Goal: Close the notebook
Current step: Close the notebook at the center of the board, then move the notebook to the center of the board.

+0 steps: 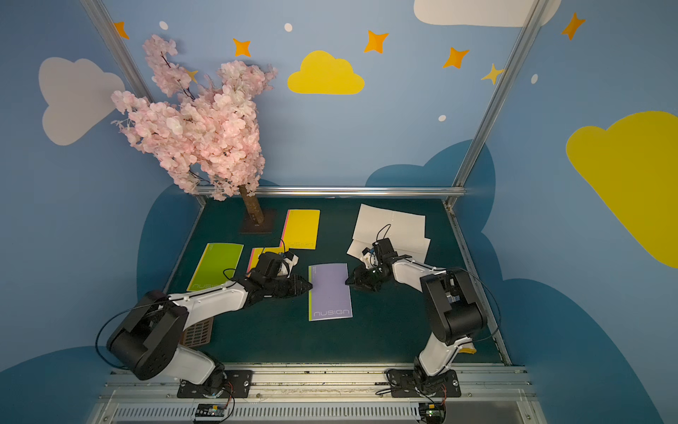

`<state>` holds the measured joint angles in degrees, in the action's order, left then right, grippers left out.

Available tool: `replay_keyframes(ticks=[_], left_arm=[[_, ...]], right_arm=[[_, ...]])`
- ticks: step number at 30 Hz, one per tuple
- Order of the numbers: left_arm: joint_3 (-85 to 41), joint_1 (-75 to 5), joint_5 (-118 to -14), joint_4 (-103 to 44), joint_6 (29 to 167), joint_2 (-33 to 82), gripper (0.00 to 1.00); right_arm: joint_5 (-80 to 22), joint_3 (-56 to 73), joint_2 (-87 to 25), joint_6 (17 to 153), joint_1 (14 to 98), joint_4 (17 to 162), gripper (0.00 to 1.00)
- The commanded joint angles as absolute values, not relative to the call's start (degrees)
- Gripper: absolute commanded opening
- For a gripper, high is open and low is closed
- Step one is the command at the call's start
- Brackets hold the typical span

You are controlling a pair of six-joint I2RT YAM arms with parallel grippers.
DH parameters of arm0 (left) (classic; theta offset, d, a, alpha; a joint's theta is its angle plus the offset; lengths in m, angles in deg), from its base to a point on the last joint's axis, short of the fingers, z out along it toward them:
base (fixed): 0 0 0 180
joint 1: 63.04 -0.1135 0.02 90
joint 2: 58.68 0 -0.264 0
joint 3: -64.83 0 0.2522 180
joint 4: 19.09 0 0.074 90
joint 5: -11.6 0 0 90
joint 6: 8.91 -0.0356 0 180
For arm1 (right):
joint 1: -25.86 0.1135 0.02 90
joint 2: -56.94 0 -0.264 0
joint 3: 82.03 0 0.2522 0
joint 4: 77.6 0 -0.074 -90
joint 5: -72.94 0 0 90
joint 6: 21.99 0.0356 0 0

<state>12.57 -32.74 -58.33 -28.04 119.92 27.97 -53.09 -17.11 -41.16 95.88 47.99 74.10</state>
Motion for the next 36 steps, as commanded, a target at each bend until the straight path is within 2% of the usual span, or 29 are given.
replay_keyframes(ticks=[1,19,28,36], left_arm=[[13.12,-32.37,-58.56,-29.25,120.36,29.13,0.39],[11.27,-32.10,-56.98,-29.43,120.82,34.55,0.37],[10.17,-32.09,-56.76,-30.34,120.86,36.22,0.36],[8.28,-32.74,-56.65,-31.08,120.39,38.12,0.35]], right_arm=[[-53.38,-17.59,-42.04,96.42,48.61,75.02,0.45],[-53.31,-18.35,-44.31,97.18,49.93,76.78,0.42],[-53.73,-18.03,-45.80,97.60,50.46,77.91,0.35],[-54.49,-17.34,-47.28,97.98,50.98,78.85,0.34]])
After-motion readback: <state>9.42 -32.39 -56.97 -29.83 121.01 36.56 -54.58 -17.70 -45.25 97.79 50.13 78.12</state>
